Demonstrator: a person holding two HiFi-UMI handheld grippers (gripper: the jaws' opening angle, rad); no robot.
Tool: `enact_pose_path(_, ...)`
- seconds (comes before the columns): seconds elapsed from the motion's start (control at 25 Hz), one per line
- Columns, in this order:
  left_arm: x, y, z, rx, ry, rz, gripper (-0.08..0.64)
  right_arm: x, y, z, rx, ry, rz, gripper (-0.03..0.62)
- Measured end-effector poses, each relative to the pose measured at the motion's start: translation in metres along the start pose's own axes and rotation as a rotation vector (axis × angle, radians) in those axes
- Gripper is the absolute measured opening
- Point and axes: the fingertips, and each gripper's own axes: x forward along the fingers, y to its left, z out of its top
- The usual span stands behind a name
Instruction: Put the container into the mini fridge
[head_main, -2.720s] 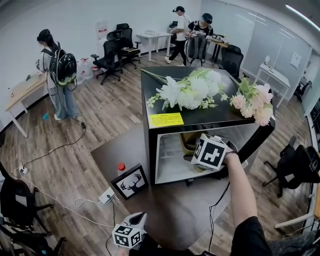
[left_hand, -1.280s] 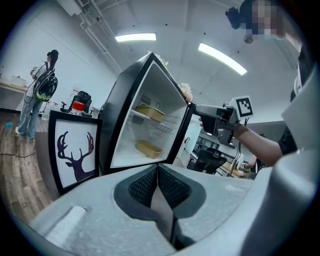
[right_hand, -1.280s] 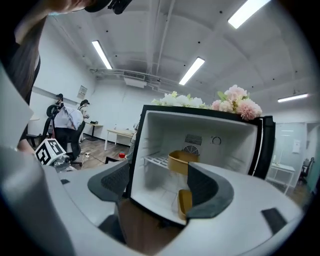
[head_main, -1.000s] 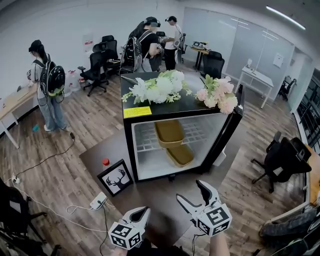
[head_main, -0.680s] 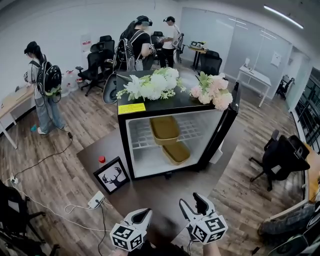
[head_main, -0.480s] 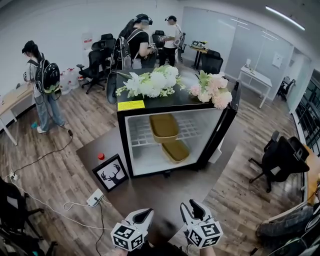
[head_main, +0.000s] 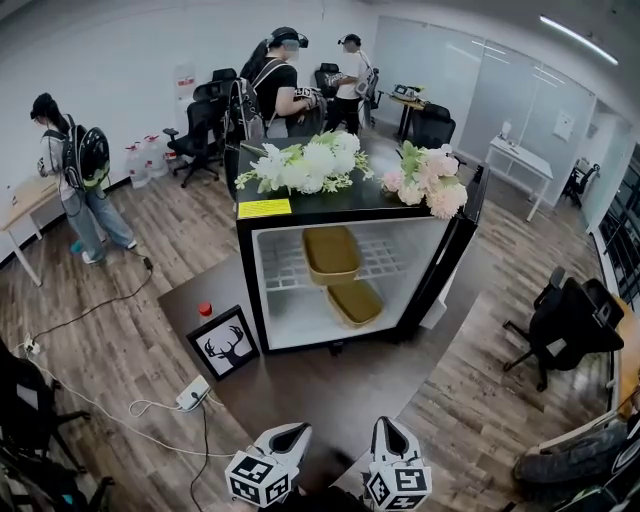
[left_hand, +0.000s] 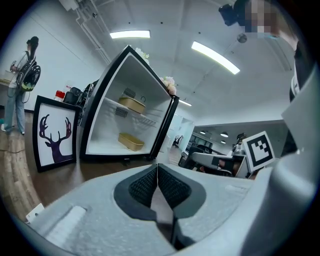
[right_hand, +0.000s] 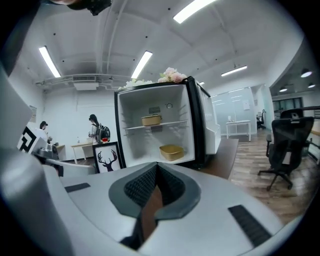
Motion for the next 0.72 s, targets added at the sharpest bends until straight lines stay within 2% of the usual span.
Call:
enact_pose_path(0.2,0.002,-0.006,-0.001,-0.002,-0.011,-0.002,0.009,0.0,-0.013,-0.015,-0.018,0.054,-0.067,0.006)
enact_pose_path(0.72,0.002,-0.019,-0.011,-0.002,-0.027,0.009,0.009,-0.01,0.001,-0.034,-0.067,0.087,0.019,0.006)
